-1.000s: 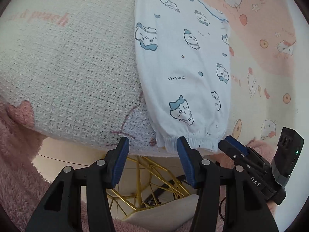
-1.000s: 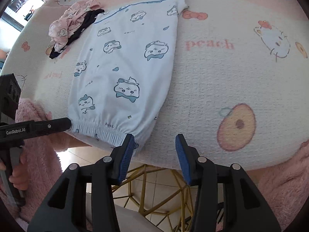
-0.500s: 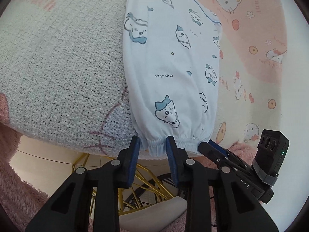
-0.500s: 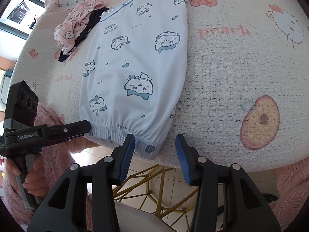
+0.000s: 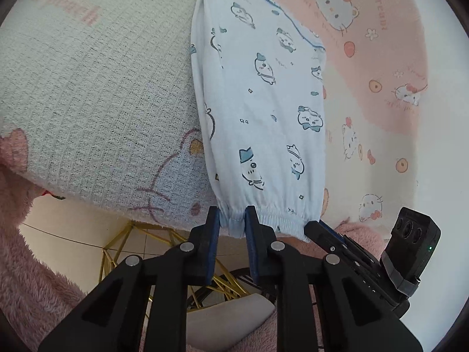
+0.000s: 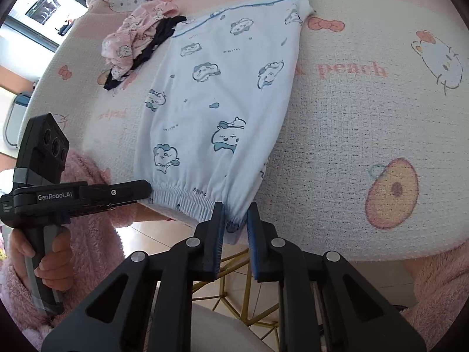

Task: Fold clothes
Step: 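Grasp the elastic cuffs of the light blue pants with the left gripper, then lift the cuffs with the left gripper and fold them onto the waistband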

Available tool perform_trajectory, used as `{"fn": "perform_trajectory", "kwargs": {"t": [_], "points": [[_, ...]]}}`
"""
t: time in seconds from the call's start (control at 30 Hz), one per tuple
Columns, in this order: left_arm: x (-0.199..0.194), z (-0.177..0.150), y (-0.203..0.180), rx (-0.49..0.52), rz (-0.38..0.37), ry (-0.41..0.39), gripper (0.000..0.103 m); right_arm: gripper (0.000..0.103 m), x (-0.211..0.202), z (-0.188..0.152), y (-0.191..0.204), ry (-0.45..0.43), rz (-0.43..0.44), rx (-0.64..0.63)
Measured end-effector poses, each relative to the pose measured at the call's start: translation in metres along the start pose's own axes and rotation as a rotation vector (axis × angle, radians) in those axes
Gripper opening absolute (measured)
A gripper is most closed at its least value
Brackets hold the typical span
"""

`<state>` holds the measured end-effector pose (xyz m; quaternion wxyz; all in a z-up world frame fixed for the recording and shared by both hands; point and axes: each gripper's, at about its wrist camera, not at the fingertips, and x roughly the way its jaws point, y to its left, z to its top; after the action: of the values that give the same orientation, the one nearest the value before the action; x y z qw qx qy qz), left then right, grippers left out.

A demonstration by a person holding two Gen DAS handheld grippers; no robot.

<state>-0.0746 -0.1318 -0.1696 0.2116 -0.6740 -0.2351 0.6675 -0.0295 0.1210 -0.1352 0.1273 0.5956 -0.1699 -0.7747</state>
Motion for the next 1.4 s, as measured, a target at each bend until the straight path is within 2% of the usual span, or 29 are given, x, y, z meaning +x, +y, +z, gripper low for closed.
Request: {"fn": "perform_trajectory", "kwargs": {"t": [0.2, 0.37, 0.47, 0.63, 0.8, 0.87, 0.9, 0.97, 1.03, 1.17, 1.27, 1.37, 1.4], "points": [[-0.001, -0.006, 0.008, -0.037, -0.019, 0.024, 0.018, 0.012, -0.01, -0.012, 0.002, 0.01, 0.039, 0.017], [-0.011, 0.015, 0.001, -0.051, -0.083, 0.033, 0.018, 0.012, -0.017, 0.001, -0.005, 0.0, 0.09, 0.068], [-0.017, 0.042, -0.008, -0.041, -0.1, 0.025, 0.018, 0.012, -0.024, 0.025, -0.006, -0.022, 0.124, 0.072], [-0.023, 0.098, -0.023, -0.021, -0.117, -0.022, 0.018, 0.012, -0.023, 0.086, -0.004, -0.088, 0.116, 0.055], [-0.001, 0.151, -0.015, -0.032, -0.046, -0.035, 0.019, 0.015, 0.001, 0.146, -0.017, -0.142, 0.056, 0.072], [0.002, 0.161, -0.012, -0.01, 0.002, -0.037, 0.021, 0.02, 0.016, 0.161, -0.027, -0.115, -0.023, 0.081], [0.0, 0.162, -0.012, 0.023, 0.018, -0.045, 0.024, 0.023, 0.019, 0.163, -0.029, -0.111, -0.035, 0.072], [-0.005, 0.163, -0.013, 0.095, 0.055, -0.062, 0.05, 0.028, 0.02, 0.161, -0.033, -0.11, -0.024, 0.039], [-0.009, 0.159, -0.015, 0.184, 0.11, -0.081, 0.051, 0.039, 0.022, 0.149, -0.031, -0.091, -0.036, -0.029], [0.0, 0.147, -0.025, 0.346, 0.172, -0.086, 0.051, 0.04, 0.035, 0.129, -0.024, -0.052, -0.116, -0.166], [0.017, 0.139, -0.032, 0.414, 0.187, -0.087, 0.051, 0.04, 0.052, 0.126, -0.02, -0.028, -0.088, -0.18], [0.035, 0.134, -0.034, 0.448, 0.247, -0.062, 0.05, 0.042, 0.075, 0.128, -0.018, -0.003, -0.154, -0.204], [0.038, 0.132, -0.036, 0.463, 0.254, -0.057, 0.047, 0.042, 0.078, 0.128, -0.017, 0.001, -0.165, -0.207]]}}
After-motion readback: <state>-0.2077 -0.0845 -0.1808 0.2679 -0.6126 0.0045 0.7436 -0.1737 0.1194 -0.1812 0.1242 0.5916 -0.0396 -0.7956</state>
